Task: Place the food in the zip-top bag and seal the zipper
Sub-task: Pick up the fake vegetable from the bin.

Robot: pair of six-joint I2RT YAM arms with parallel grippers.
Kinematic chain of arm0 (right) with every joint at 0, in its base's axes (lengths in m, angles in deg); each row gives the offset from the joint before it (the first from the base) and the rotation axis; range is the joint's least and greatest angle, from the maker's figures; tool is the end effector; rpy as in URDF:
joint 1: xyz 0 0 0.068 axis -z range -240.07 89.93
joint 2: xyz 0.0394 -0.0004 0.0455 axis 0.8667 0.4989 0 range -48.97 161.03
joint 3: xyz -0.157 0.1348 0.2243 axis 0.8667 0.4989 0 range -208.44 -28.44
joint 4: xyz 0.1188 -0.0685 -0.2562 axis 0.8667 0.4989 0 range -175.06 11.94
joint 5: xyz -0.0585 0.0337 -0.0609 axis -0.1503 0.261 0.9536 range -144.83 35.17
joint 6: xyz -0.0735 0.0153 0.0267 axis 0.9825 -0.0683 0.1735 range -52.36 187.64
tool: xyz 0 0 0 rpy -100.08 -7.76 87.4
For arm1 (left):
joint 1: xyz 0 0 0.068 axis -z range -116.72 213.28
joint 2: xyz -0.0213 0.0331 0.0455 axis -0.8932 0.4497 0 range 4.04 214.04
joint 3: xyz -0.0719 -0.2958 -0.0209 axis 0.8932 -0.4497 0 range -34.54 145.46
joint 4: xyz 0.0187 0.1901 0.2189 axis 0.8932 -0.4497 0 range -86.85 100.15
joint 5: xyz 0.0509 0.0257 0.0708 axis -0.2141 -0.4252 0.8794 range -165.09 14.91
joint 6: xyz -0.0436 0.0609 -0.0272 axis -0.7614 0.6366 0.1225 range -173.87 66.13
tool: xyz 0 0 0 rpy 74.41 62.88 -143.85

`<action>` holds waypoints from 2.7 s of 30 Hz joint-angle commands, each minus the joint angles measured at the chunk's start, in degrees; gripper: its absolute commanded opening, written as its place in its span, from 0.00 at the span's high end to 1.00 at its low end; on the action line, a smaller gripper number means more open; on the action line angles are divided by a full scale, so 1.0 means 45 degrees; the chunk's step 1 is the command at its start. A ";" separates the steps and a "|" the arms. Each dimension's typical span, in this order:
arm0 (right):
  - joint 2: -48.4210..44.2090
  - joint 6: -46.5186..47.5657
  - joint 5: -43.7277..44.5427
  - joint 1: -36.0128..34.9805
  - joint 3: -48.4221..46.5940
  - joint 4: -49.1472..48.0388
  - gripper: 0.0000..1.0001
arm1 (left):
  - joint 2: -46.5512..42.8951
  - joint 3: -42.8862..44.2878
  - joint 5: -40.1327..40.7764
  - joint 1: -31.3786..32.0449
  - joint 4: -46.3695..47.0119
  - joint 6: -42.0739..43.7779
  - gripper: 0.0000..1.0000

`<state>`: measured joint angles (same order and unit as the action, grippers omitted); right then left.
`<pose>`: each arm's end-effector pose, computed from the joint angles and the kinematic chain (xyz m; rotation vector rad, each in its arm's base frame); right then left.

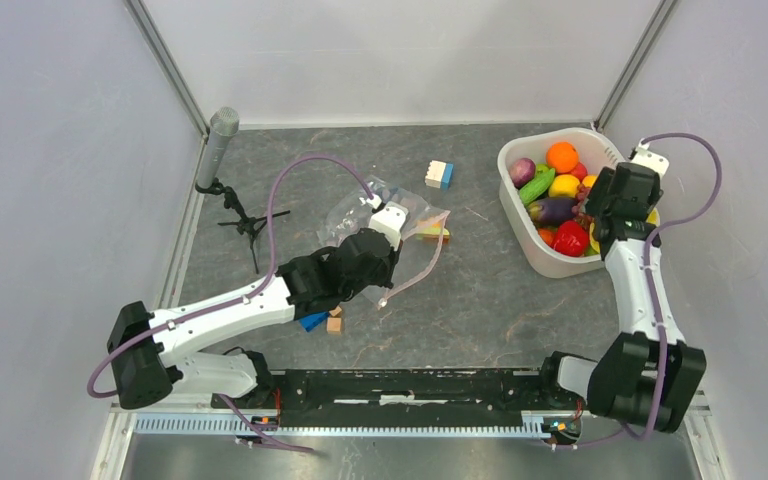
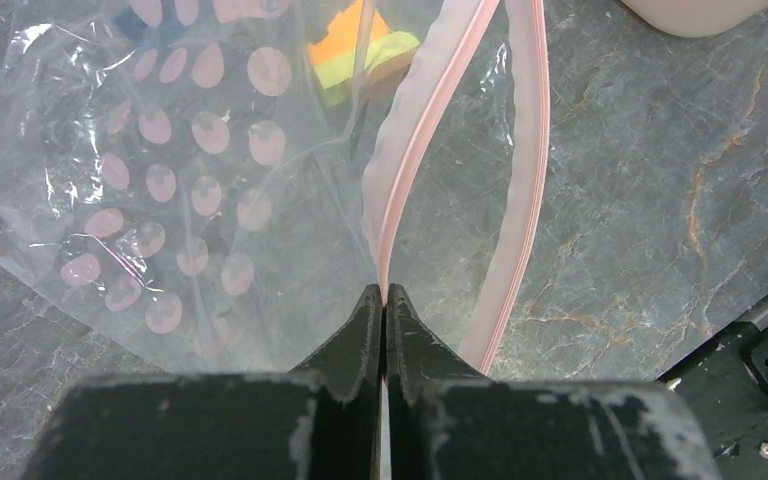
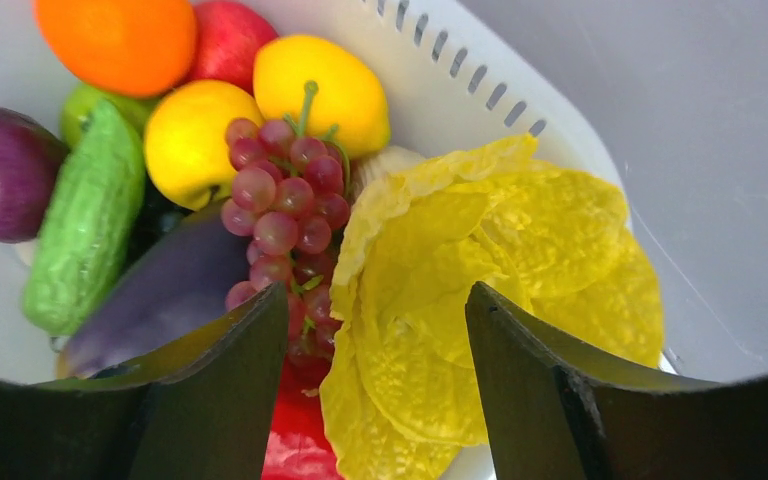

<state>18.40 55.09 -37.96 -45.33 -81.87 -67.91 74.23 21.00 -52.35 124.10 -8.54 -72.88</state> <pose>0.2923 -0.0974 0.3075 0.6657 1.9972 -0.3337 0.1772 -0.2630 0.3060 0.5409 2.0588 -0.4058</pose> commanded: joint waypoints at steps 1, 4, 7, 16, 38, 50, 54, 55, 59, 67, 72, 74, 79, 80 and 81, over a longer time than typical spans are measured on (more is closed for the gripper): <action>0.0971 0.0338 0.0453 0.0143 -0.0140 -0.0521 0.29 | -0.0369 -0.0132 -0.0218 -0.0090 0.0697 0.0473 0.98; 0.1548 0.0457 0.1096 0.0177 -0.0322 -0.0285 0.35 | -0.0375 -0.0135 -0.0278 -0.0127 0.0698 0.0473 0.98; 0.1242 0.0484 0.1207 0.0235 0.0128 -0.0689 0.42 | -0.0448 -0.0205 -0.0303 -0.0155 0.0732 0.0473 0.98; 0.1609 0.0450 0.0440 0.0710 0.0682 -0.1148 0.42 | -0.0468 -0.0196 -0.0386 -0.0237 0.0757 0.0472 0.98; -0.0681 0.0326 -0.0025 0.0999 0.0588 -0.1257 1.00 | -0.0525 -0.0215 -0.0366 -0.0389 0.0504 0.0493 0.98; -0.3942 0.0626 -0.0644 0.1002 -0.0736 0.0260 1.00 | -0.0535 -0.0079 -0.0213 -0.0475 0.0249 0.0398 0.98; -0.4524 0.0463 -0.3565 0.1001 -0.1787 0.0476 1.00 | -0.0493 -0.0097 -0.0085 -0.0492 0.0248 0.0291 0.98; -0.4637 0.0297 -0.4468 0.1006 -0.2020 0.0453 1.00 | -0.0526 -0.0098 -0.0068 -0.0511 0.0259 0.0278 0.98; -0.4975 -0.0548 -0.8059 0.1002 -0.2248 -0.0151 1.00 | -0.0536 -0.0100 -0.0048 -0.0531 0.0288 0.0256 0.98; -0.5936 -0.4320 -1.4190 0.0908 0.0443 -0.4317 1.00 | -0.0425 0.0033 0.0064 -0.0614 0.0382 0.0074 0.98; -0.6270 -0.4611 -1.5760 0.0493 0.1011 -0.4748 1.00 | -0.0218 0.0170 0.0059 -0.0662 0.0594 -0.0312 0.98; -0.6475 -0.4658 -1.5948 0.0194 0.1277 -0.4787 1.00 | -0.0061 0.0261 0.0016 -0.0704 0.0615 -0.0562 0.98; -0.6863 -0.4744 -1.6055 -0.0825 0.2028 -0.4762 1.00 | 0.0305 0.0560 -0.0024 -0.0840 0.0495 -0.1149 0.98; -0.6886 -0.4675 -1.5997 -0.1027 0.2098 -0.4624 1.00 | 0.0359 0.0603 -0.0034 -0.0858 0.0456 -0.1260 0.98; -0.6903 -0.4556 -1.5902 -0.1296 0.2154 -0.4427 1.00 | 0.0410 0.0624 -0.0029 -0.0888 0.0454 -0.1340 0.98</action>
<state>-11.72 35.00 -107.86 -48.11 -73.01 -85.42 75.26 20.85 -53.13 120.75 -7.71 -74.65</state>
